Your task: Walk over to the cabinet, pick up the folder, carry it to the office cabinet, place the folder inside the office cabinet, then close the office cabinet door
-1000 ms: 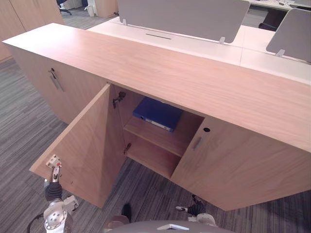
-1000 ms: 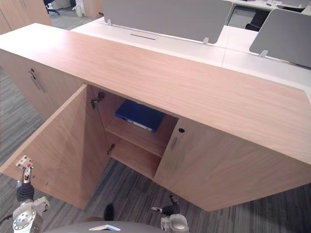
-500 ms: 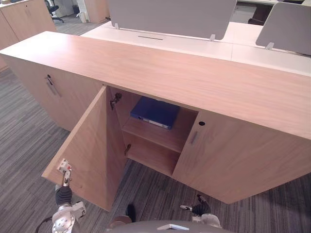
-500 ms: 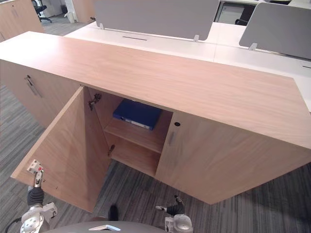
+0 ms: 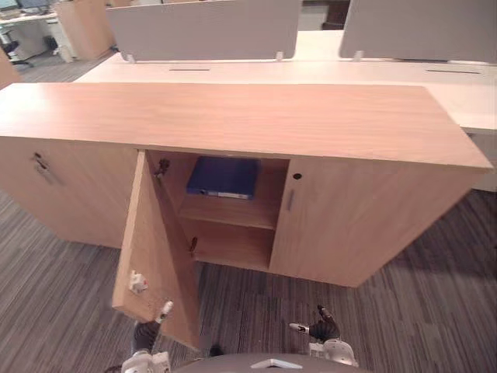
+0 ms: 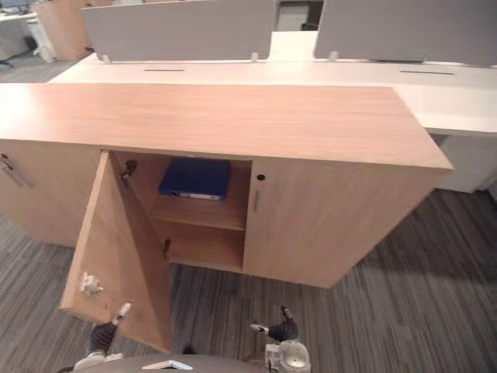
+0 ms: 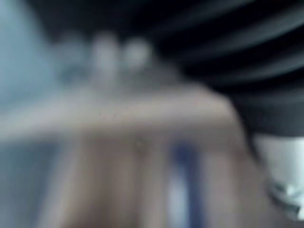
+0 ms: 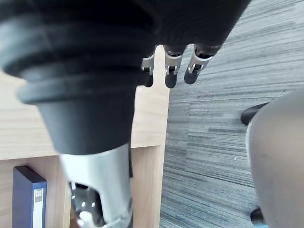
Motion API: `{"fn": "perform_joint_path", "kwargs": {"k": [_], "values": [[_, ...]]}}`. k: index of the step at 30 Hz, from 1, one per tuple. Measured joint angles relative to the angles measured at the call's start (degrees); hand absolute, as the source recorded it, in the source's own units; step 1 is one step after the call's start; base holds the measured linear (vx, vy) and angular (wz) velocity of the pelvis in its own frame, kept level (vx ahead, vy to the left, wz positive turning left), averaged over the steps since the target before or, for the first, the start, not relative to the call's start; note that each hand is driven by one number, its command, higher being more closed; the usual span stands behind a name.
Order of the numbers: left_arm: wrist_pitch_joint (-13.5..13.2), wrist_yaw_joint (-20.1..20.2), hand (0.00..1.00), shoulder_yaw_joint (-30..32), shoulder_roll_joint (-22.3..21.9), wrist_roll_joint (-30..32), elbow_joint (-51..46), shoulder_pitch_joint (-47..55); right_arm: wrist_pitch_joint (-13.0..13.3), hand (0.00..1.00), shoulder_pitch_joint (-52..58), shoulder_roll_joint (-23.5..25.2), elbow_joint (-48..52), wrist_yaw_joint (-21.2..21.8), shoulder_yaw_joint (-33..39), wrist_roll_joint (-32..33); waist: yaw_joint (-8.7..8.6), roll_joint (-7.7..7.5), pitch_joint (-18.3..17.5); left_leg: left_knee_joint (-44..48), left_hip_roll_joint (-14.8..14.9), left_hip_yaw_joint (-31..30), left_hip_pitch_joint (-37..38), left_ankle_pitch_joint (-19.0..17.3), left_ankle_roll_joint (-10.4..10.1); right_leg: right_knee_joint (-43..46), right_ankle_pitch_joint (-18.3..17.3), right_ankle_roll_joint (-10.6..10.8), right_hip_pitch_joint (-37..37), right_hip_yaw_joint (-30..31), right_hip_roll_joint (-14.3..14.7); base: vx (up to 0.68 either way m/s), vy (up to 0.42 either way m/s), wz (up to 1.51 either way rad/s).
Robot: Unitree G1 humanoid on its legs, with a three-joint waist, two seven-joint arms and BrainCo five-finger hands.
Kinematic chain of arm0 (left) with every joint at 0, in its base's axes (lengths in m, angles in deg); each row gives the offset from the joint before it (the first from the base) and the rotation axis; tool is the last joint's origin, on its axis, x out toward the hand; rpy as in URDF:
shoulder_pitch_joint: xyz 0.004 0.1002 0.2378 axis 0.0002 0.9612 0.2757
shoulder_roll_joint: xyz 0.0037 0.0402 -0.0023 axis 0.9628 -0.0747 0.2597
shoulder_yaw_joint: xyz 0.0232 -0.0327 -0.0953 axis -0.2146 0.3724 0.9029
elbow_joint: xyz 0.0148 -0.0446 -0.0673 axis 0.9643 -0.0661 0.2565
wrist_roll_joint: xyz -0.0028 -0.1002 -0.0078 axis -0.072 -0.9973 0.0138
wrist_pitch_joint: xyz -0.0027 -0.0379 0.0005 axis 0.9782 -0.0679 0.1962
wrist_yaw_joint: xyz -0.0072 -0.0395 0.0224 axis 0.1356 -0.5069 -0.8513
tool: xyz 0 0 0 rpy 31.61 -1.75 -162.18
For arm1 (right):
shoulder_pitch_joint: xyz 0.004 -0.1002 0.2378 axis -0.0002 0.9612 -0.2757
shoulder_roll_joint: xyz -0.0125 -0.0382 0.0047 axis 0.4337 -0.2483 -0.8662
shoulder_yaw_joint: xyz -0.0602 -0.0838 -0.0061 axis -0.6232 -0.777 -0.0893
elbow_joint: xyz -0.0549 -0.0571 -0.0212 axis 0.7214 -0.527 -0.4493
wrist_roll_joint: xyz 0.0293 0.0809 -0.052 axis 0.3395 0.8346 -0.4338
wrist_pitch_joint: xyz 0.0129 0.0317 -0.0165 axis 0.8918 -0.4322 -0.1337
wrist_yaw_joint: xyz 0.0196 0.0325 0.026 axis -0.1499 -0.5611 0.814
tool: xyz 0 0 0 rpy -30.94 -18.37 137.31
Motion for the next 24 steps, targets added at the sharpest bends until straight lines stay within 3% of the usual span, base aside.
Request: {"fn": "perform_joint_path", "kwargs": {"k": [3, 6, 8, 11, 14, 18, 22, 24], "values": [[2.01, 2.76, 0.0, -4.35, 0.03, -0.05, -1.4, -1.91, -0.04, 0.0, 0.23, 0.3, 0.4, -0.14, -0.33, 0.0, -2.78, -1.01, -0.64, -7.29, -1.33, 3.46, 3.2, 0.76, -1.54, -1.72, -0.14, -1.22, -0.21, 1.85, -0.02, -0.07, 0.143, -0.63], [2.0, 4.9, 0.0, -8.53, 0.01, -0.02, -1.91, -8.45, -0.83, 0.0, 0.23, 1.48, 1.03, -0.12, -0.23, -0.01, -4.4, -2.46, -1.04, -7.46, -0.97, 4.87, 1.98, 0.76, -1.56, -2.5, -0.26, -0.93, -2.2, 1.91, 0.45, -0.12, 0.034, -0.43], [1.33, 4.24, 0.0, -9.82, -0.53, 0.0, 0.04, -13.64, -0.9, 0.0, 0.57, 1.74, 2.19, -0.12, -0.37, -0.02, -5.43, -2.88, -0.78, -7.48, -0.77, 6.22, 1.98, 1.07, -2.03, -2.85, 0.11, -0.31, -3.21, 2.95, 0.71, -0.06, 0.001, -0.38], [1.16, 2.59, 0.0, -9.82, -0.89, 0.99, 2.93, -19.41, -0.79, 0.0, 0.56, 1.8, 2.98, -0.13, -0.64, 0.03, -7.33, -2.68, -0.62, -7.49, 0.08, 8.08, 2.19, 1.44, -2.61, -4.2, 0.6, 0.44, -3.38, 3.67, 1.44, -0.06, -0.016, -0.42], [0.92, 0.83, 0.0, -9.87, -0.95, 3.27, 2.98, -23.4, -0.54, 0.0, 1.04, 1.6, 4.32, -0.11, -0.7, 0.03, -8.13, -2.2, -0.66, -7.51, 1.34, 9.47, 1.88, 1.85, -3.25, -6.21, 0.68, 0.31, -3.69, 4.53, 2.67, 0.01, -0.039, -0.44], [0.95, -1.56, 0.0, -9.72, -0.95, 6.52, 4.87, -29.62, 0.59, 0.0, 0.74, 1.59, 4.94, -0.1, -0.69, 0.09, -10.0, -1.69, -0.05, -7.51, 2.17, 10.36, 1.13, 2.2, -3.8, -6.8, 3.16, 0.08, -5.07, 4.54, 3.5, 0.07, -0.038, -0.15], [1.35, -3.17, 0.0, -9.06, -1.06, 8.85, 4.87, -33.81, 0.65, 0.0, 0.21, 0.7, 4.94, -0.14, -0.6, 0.07, -11.31, -0.91, 0.32, -7.49, 2.52, 10.87, 1.68, 2.39, -4.08, -7.2, 7.1, -0.35, -5.07, 4.54, 3.84, 0.13, -0.035, -0.1], [1.56, -4.11, 0.0, -8.13, -0.93, 8.9, 4.87, -36.37, 0.51, 0.0, 0.44, -0.22, 4.06, -0.15, -0.63, -0.19, -11.93, -0.76, 0.43, -7.47, 2.52, 10.95, 1.86, 2.12, -4.21, -7.69, 11.37, -0.24, -5.08, 4.51, 3.83, 0.2, -0.046, -0.04]]}}
